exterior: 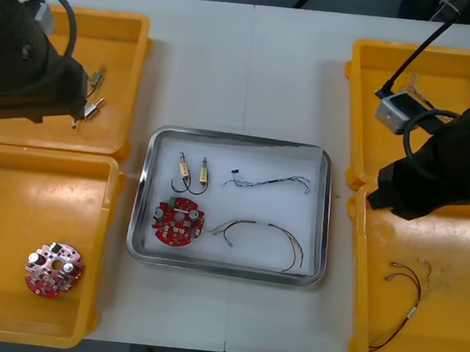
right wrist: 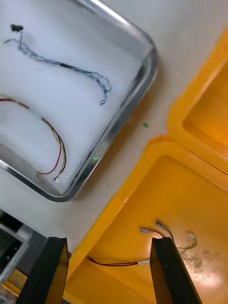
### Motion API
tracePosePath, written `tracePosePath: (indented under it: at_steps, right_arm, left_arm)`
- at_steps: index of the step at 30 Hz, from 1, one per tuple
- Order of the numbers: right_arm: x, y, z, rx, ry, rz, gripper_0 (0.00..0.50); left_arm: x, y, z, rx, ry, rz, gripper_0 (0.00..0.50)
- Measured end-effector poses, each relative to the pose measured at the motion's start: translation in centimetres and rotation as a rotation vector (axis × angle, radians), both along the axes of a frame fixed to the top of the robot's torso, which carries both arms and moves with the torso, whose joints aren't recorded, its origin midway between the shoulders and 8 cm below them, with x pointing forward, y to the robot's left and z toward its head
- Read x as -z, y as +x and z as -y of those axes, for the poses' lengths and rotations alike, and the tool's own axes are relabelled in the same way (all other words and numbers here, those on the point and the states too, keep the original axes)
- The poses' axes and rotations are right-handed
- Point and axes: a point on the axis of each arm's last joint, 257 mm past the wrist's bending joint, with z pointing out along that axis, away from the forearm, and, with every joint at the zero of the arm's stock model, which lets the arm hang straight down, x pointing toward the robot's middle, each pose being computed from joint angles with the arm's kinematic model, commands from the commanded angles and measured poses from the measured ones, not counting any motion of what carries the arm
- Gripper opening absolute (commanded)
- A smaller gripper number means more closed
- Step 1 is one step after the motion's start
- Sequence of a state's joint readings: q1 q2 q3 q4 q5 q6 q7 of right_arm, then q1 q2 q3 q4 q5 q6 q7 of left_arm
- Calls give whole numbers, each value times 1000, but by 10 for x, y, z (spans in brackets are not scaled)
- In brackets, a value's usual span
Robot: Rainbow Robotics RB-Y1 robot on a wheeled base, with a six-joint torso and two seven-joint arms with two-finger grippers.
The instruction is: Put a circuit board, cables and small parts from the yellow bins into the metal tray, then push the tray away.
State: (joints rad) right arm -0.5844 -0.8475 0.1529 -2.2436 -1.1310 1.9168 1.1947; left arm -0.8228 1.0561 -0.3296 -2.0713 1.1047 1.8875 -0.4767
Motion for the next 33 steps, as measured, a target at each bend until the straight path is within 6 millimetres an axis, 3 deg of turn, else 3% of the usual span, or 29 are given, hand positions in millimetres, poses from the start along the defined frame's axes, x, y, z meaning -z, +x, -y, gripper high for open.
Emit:
tracePosePath:
  at_steps: [7, 18, 24, 33]
  right_arm:
    - [18, -7, -34, -128, -66, -12, 500]
    - [62, -10, -95, -391, -184, 46, 500]
    - [93, -6, -132, -667, -286, 62, 500]
    - [126, -11, -184, -840, -335, 86, 500]
  left_arm:
    - [10, -4, -34, 115, 28, -6, 500]
    - [53, -22, -80, 26, -10, -40, 500]
    - [64, -30, -103, 5, -3, -43, 500]
    - [76, -40, -120, 201, 66, -60, 500]
